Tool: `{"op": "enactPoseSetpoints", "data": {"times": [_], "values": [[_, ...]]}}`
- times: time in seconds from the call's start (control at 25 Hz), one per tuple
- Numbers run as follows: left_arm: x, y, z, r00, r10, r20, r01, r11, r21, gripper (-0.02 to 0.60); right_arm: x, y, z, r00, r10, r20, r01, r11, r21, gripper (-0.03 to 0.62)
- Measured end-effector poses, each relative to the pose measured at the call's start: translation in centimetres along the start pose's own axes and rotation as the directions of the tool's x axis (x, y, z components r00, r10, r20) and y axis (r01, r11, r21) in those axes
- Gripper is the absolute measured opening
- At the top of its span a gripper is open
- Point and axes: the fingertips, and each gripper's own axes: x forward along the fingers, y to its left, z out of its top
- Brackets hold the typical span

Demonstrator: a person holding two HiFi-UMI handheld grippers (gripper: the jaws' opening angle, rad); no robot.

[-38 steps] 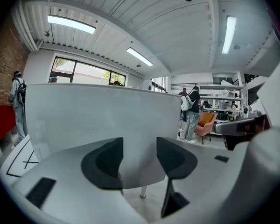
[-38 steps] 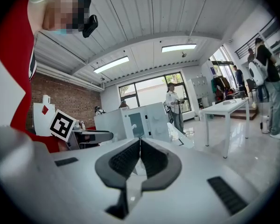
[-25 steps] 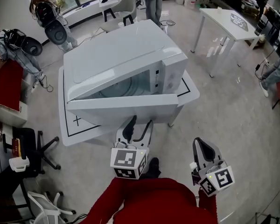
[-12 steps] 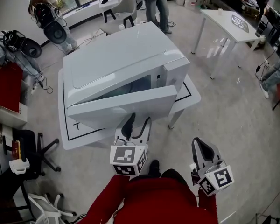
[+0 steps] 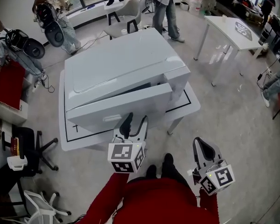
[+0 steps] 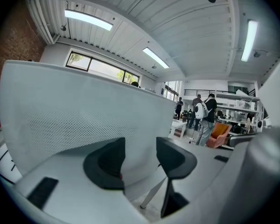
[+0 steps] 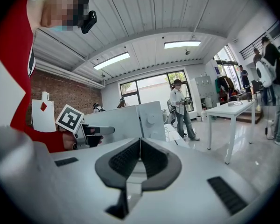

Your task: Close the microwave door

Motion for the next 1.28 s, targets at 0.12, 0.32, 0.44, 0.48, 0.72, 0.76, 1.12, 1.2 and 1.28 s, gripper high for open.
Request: {"op": "enactPoseSetpoints", "data": {"times": [0.12, 0.32, 0.44, 0.48, 0.72, 0.76, 1.12, 1.2, 1.28], "values": [[0.6, 0.2, 0.5, 1.0, 0.024, 0.006, -0.024, 1.0, -0.01, 0.218, 1.3, -1.6, 1.1, 1.0, 0.018, -0.005, -0.018, 1.0, -0.019, 0.015], [1.0, 0.7, 0.8, 0.996, 0.083, 0.007, -0.083, 0.996, -0.013, 0.18, 3.6, -3.3, 2.5, 0.998, 0.061, -0.015, -0.062, 0.998, -0.034, 0.015], [1.0, 1.1, 0.7, 0.987, 0.16, 0.014, -0.159, 0.987, -0.012, 0.143, 4.8, -4.1, 2.8, 0.995, 0.094, -0.026, -0.095, 0.995, -0.039, 0.015], [0.9, 1.4, 0.7, 0.982, 0.191, 0.017, -0.19, 0.982, -0.014, 0.115, 5.2, -4.3, 3.0, 0.994, 0.104, -0.03, -0.105, 0.994, -0.041, 0.015], [0.5, 2.4, 1.1, 0.944, 0.33, 0.025, -0.329, 0.944, -0.013, 0.035, 7.2, -5.1, 3.9, 0.986, 0.16, -0.043, -0.162, 0.986, -0.046, 0.015], [0.5, 2.5, 1.1, 0.939, 0.342, 0.025, -0.342, 0.94, -0.016, 0.023, 7.5, -5.3, 4.0, 0.985, 0.168, -0.044, -0.17, 0.984, -0.045, 0.014], [0.1, 2.7, 1.2, 0.916, 0.4, 0.02, -0.4, 0.916, -0.023, 0.017, 9.2, -6.3, 4.3, 0.973, 0.225, -0.057, -0.227, 0.973, -0.036, 0.014], [0.1, 2.7, 1.2, 0.913, 0.407, 0.02, -0.407, 0.913, -0.023, 0.017, 9.5, -6.5, 4.2, 0.97, 0.236, -0.062, -0.238, 0.971, -0.033, 0.015], [0.3, 2.8, 1.3, 0.911, 0.413, 0.02, -0.412, 0.911, -0.021, 0.017, 9.8, -6.5, 4.2, 0.967, 0.246, -0.067, -0.249, 0.968, -0.03, 0.015]]}}
